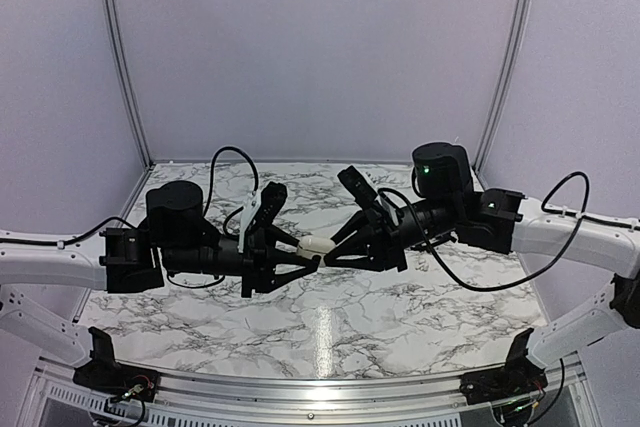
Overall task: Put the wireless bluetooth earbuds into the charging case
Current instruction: Pass from the left arm to the right
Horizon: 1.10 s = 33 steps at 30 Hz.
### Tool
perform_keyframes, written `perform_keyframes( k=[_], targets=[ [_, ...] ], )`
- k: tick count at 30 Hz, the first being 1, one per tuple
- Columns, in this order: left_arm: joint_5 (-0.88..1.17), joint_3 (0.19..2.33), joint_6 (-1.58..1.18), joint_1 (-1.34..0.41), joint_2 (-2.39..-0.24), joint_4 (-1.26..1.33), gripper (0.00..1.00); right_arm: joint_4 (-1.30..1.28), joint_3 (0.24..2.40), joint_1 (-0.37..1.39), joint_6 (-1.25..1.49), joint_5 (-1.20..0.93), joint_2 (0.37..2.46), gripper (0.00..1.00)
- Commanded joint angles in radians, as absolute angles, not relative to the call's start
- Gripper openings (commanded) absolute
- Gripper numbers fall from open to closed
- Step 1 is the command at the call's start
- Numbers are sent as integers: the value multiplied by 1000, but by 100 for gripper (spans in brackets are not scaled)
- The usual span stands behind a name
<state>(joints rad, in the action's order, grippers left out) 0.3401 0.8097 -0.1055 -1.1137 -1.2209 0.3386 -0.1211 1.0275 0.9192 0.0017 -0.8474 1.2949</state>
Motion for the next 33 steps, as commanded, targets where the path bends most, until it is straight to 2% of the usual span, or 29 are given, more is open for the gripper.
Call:
perform_keyframes(
  k=[1,15,27,33],
  targets=[
    [302,796,-140,-1109,-1212,447,35,-26,1014,929,47,-861,1270,0],
    [326,797,-173,-1109,-1244,508,31,14,994,929,68,-848,1255,0],
    [329,779,-187,-1109,-1240,513,37,58,982,930,88,-831,1239,0],
    [325,785,-188,-1109,-1239,518,37,57,982,930,89,-840,1247,0]
  ],
)
